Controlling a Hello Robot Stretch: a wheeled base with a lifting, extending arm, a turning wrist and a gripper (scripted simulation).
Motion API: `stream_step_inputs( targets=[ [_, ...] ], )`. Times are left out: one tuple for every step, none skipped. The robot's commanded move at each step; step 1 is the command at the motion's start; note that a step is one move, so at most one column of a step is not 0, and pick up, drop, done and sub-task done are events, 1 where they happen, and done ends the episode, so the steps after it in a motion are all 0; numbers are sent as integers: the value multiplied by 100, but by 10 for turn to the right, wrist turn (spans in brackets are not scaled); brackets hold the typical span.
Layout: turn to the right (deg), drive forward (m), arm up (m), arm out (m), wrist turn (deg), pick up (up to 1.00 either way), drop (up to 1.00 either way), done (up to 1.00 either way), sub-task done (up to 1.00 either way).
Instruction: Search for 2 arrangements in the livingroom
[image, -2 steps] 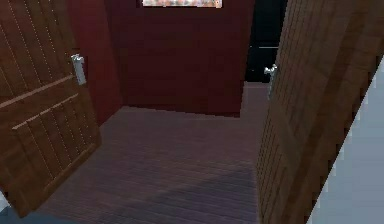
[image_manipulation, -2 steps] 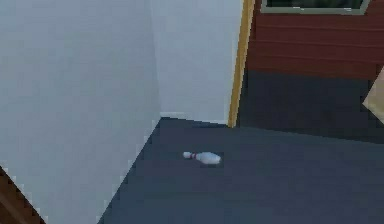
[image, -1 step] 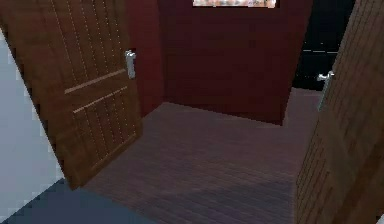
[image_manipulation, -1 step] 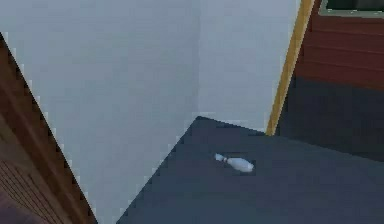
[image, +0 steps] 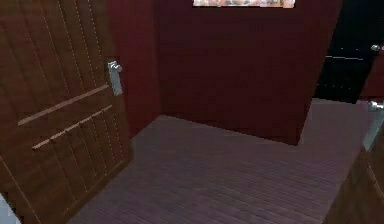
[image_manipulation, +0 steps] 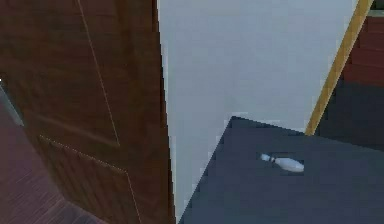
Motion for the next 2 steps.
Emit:
stream_step_inputs(
  targets=[
    [180, 0, 0, 0, 0, 0, 0, 0, 0],
    [0, 100, 0, 0, 0, 0, 0, 0, 0]
  ],
)
